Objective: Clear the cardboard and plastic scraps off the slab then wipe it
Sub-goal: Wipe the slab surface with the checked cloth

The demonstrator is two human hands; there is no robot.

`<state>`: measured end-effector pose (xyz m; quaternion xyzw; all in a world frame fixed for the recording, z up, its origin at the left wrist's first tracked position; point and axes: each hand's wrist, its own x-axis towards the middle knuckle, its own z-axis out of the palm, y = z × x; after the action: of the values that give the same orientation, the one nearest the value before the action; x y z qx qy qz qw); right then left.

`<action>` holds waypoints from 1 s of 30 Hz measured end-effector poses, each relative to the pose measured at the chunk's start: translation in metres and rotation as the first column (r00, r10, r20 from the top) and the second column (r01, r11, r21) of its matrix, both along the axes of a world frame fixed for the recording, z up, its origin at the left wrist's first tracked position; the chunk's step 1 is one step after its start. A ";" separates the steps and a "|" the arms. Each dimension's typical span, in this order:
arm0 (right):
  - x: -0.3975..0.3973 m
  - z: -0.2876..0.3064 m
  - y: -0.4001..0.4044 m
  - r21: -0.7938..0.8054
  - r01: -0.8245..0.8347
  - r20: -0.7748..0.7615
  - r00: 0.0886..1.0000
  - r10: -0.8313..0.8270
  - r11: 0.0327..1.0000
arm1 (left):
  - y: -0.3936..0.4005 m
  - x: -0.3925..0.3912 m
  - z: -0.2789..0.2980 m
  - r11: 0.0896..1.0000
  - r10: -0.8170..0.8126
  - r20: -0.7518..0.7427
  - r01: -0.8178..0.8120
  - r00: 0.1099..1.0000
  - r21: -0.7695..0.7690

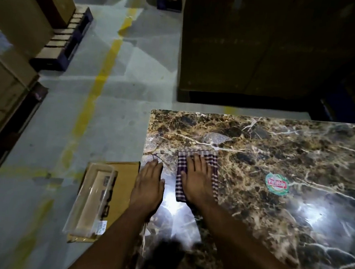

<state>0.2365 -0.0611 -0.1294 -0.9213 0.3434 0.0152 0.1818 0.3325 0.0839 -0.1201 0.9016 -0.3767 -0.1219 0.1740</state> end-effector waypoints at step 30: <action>0.175 -0.028 -0.097 -0.147 -0.265 -0.037 0.964 0.262 0.953 | -0.046 0.069 -0.046 0.999 -0.027 0.184 0.020 0.983 0.038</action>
<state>0.4114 -0.1585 -0.1578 -0.9698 0.2191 0.0211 0.1049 0.4019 0.0374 -0.1657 0.9075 -0.3997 -0.0467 0.1208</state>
